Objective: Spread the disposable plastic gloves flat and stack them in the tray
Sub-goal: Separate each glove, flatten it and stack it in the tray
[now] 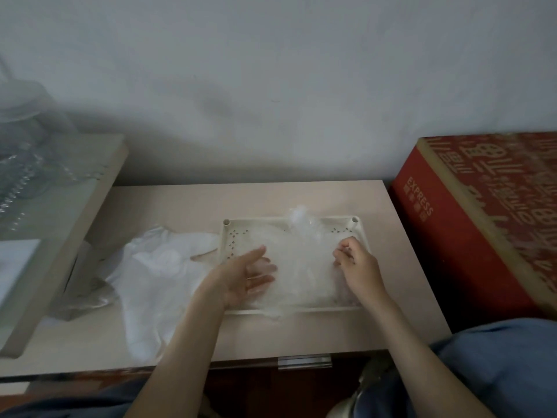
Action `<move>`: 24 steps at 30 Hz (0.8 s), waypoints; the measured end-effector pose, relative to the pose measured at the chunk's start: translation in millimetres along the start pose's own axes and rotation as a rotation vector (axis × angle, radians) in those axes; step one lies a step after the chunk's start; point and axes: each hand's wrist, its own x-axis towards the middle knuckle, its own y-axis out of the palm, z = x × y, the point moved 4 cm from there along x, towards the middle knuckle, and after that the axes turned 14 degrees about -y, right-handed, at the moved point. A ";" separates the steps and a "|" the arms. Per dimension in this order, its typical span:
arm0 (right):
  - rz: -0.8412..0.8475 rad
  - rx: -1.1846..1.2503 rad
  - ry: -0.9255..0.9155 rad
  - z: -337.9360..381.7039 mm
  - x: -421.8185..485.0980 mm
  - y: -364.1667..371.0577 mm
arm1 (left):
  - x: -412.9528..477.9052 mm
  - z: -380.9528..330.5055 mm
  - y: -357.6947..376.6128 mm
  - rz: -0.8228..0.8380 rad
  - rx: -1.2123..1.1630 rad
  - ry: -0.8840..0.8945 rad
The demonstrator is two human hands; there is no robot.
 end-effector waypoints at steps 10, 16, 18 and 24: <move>-0.057 -0.100 0.010 -9.8 -2.0 -5.6 | 2.8 -5.2 1.6 -0.297 0.038 0.260; -0.092 -0.222 -0.028 -9.7 -2.8 -8.1 | -4.1 -10.4 -6.1 -0.376 -0.158 0.322; -0.101 -0.293 -0.047 -7.8 -1.8 -9.1 | -3.6 -11.9 -9.9 -0.434 -0.174 0.364; -0.094 -0.415 -0.051 -7.0 -2.0 -8.7 | 0.9 -5.2 -0.4 -0.361 0.212 0.250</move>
